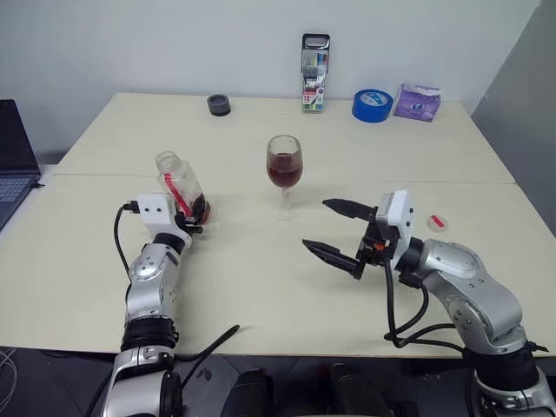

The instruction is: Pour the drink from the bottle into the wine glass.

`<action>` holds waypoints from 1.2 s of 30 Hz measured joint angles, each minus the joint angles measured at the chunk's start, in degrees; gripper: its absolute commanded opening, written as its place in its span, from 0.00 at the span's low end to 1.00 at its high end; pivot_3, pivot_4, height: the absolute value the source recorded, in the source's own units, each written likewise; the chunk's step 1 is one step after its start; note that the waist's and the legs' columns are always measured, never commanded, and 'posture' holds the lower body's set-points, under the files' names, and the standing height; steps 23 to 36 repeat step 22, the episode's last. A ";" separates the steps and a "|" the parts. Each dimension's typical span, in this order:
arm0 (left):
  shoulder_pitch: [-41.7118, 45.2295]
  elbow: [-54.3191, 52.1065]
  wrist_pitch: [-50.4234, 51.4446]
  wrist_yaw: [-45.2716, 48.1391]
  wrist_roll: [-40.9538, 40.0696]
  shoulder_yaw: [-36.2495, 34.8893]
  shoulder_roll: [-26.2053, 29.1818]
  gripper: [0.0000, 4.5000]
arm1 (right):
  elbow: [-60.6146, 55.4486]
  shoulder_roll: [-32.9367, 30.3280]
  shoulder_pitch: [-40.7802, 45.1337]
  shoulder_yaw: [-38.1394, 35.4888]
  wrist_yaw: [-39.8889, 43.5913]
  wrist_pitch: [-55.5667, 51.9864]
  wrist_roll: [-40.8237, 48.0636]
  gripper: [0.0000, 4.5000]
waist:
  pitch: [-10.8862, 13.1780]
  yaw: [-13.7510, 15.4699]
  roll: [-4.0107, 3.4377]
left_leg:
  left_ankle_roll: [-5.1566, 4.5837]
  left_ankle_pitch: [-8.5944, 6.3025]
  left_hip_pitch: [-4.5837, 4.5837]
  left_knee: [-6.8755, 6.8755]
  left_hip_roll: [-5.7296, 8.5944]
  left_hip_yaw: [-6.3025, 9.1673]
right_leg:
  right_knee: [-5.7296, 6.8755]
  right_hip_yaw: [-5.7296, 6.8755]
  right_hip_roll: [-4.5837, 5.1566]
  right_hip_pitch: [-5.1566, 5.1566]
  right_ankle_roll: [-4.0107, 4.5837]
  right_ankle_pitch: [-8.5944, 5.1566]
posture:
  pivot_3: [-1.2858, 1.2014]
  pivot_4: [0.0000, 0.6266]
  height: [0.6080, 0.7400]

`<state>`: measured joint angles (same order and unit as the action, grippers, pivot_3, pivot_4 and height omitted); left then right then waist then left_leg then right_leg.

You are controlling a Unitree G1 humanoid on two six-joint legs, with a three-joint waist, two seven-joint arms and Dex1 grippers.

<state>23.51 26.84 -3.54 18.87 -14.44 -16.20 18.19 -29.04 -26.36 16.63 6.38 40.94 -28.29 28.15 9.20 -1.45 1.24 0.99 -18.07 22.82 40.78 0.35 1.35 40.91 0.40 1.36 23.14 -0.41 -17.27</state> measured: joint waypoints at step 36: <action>-33.12 -47.74 23.95 -6.89 -1.00 5.79 -3.90 0.99 | -3.58 4.33 -10.33 -9.90 -23.62 -9.76 -5.22 1.00 | -0.01 0.01 -0.03 | -0.08 -0.05 -0.06 -0.11 -0.04 0.02 | -0.01 -0.06 -0.01 -0.08 0.00 0.00 | 0.52 0.24 1.00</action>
